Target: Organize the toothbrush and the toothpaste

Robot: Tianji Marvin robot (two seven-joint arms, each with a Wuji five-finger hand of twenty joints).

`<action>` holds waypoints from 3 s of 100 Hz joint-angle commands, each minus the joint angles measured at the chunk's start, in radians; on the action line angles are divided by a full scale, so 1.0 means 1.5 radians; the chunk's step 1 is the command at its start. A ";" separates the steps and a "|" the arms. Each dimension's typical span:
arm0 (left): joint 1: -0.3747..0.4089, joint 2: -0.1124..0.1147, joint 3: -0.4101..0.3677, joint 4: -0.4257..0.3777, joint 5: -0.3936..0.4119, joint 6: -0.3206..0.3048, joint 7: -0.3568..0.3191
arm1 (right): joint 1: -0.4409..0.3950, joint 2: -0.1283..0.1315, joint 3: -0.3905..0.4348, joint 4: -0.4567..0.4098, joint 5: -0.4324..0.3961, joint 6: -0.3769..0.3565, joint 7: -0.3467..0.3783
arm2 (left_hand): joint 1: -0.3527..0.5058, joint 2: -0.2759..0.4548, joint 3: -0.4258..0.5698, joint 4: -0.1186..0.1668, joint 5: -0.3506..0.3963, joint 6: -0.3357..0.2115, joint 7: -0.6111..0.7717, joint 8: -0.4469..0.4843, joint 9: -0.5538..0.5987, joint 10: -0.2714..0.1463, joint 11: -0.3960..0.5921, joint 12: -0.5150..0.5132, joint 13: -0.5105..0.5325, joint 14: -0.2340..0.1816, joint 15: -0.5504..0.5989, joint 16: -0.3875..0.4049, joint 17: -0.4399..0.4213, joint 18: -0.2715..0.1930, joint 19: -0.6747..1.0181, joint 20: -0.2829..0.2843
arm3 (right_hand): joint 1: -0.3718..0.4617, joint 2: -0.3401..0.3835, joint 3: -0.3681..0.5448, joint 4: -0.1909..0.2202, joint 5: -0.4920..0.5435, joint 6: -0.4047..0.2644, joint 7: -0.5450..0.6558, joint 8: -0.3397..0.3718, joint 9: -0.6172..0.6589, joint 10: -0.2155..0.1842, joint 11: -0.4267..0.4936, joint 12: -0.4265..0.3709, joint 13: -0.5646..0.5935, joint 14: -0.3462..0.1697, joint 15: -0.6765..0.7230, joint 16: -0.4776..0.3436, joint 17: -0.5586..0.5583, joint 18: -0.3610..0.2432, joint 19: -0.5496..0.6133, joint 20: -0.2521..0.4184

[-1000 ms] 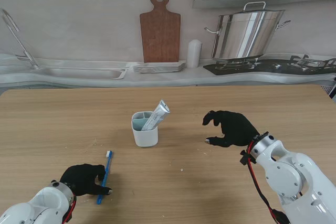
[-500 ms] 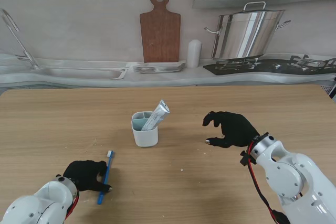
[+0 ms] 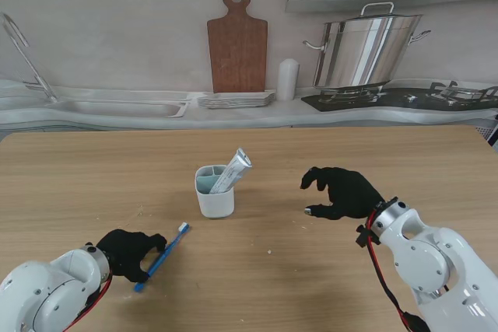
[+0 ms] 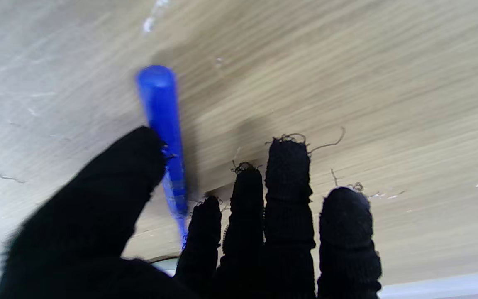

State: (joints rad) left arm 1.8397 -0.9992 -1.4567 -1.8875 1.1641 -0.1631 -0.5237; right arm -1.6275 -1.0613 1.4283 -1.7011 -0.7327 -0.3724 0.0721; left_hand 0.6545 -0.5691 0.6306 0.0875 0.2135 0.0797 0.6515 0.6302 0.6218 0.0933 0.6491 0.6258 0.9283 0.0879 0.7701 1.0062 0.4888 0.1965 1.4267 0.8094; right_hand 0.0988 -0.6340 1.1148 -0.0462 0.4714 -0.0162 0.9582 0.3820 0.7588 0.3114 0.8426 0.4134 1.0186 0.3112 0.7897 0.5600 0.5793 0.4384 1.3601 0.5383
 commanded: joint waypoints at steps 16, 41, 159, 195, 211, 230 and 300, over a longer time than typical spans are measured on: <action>0.016 -0.006 0.005 -0.003 0.018 0.033 0.021 | -0.005 -0.001 -0.003 0.001 0.002 0.003 0.015 | -0.042 0.045 -0.061 0.012 -0.015 0.015 0.015 0.003 -0.002 0.019 -0.060 -0.040 0.022 0.003 0.028 0.034 0.021 -0.011 0.023 0.015 | 0.016 0.014 0.013 0.024 0.014 -0.007 0.000 -0.002 0.006 0.017 -0.006 -0.007 0.011 0.014 0.002 0.000 0.002 0.007 0.010 -0.005; 0.012 -0.009 0.019 -0.019 0.029 0.046 0.037 | -0.004 -0.001 -0.004 0.003 0.005 0.003 0.017 | -0.052 0.055 -0.132 0.029 0.021 0.007 0.027 0.013 0.035 0.020 -0.052 -0.030 0.048 -0.005 0.063 0.034 0.048 -0.023 0.056 -0.001 | 0.017 0.015 0.013 0.024 0.015 -0.007 -0.001 -0.002 0.010 0.015 -0.006 -0.007 0.013 0.014 0.002 0.000 0.002 0.007 0.010 -0.005; -0.074 0.001 0.102 0.086 -0.020 0.002 0.060 | -0.005 0.000 0.002 0.015 0.012 0.002 0.022 | 0.017 -0.045 0.109 0.062 0.111 -0.080 0.225 0.164 0.159 -0.001 -0.001 0.138 0.173 -0.070 0.219 0.079 0.178 -0.079 0.204 -0.023 | 0.018 0.017 0.013 0.025 0.027 -0.005 -0.004 -0.002 0.027 0.013 -0.005 -0.008 0.020 0.013 0.004 0.001 0.008 0.008 0.011 -0.004; -0.093 0.003 0.116 0.096 -0.018 -0.012 0.053 | -0.005 0.000 0.002 0.018 0.011 0.002 0.022 | 0.042 -0.067 0.130 0.052 0.124 -0.093 0.242 0.169 0.190 -0.005 -0.015 0.156 0.185 -0.072 0.229 0.083 0.187 -0.083 0.214 -0.023 | 0.018 0.017 0.012 0.025 0.030 -0.004 -0.003 -0.001 0.029 0.012 -0.005 -0.008 0.021 0.012 0.004 0.002 0.008 0.008 0.011 -0.004; -0.093 0.004 0.116 0.095 -0.020 -0.011 0.047 | -0.006 0.000 0.003 0.017 0.010 0.008 0.024 | 0.066 -0.089 0.161 0.034 0.146 -0.116 0.273 0.170 0.243 -0.011 -0.061 0.202 0.205 -0.070 0.244 0.076 0.204 -0.083 0.229 -0.030 | 0.019 0.017 0.012 0.025 0.031 -0.004 -0.004 -0.001 0.029 0.013 -0.005 -0.007 0.021 0.014 0.005 0.002 0.008 0.007 0.012 -0.003; -0.100 0.006 0.119 0.106 -0.026 -0.013 0.035 | -0.006 0.000 0.004 0.018 0.011 0.009 0.023 | 0.068 -0.090 0.173 0.039 0.185 -0.155 0.301 0.177 0.265 -0.014 -0.056 0.206 0.215 -0.062 0.247 0.073 0.210 -0.076 0.235 -0.030 | 0.020 0.017 0.012 0.025 0.032 -0.004 -0.004 -0.001 0.030 0.014 -0.004 -0.007 0.021 0.013 0.006 0.002 0.009 0.007 0.012 -0.003; -0.117 0.004 0.125 0.142 -0.091 -0.032 0.069 | -0.008 0.000 0.002 0.022 0.012 0.011 0.025 | 0.008 -0.231 0.433 0.338 0.329 -0.208 0.373 0.294 0.378 -0.010 0.088 0.221 0.229 -0.092 0.503 -0.062 0.354 -0.077 0.330 -0.080 | 0.021 0.018 0.013 0.026 0.038 -0.002 -0.003 -0.001 0.031 0.013 -0.004 -0.007 0.021 0.013 0.006 0.002 0.009 0.008 0.012 -0.003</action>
State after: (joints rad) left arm 1.6452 -0.9908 -1.2720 -1.6933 1.0303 -0.2027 -0.4151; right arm -1.6277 -1.0587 1.4329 -1.6685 -0.7117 -0.3596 0.0939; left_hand 0.5995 -0.9550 1.1123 0.4059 0.6130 -0.1537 1.1226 1.0430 1.0731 0.1348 0.7433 0.9365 1.2514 -0.0127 1.4511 0.9474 0.9774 0.0858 1.8051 0.7017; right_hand 0.0988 -0.6240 1.1153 -0.0462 0.5153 -0.0162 0.9555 0.3815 0.7986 0.3116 0.8424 0.4095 1.0389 0.3112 0.7912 0.5600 0.5905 0.4443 1.3626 0.5382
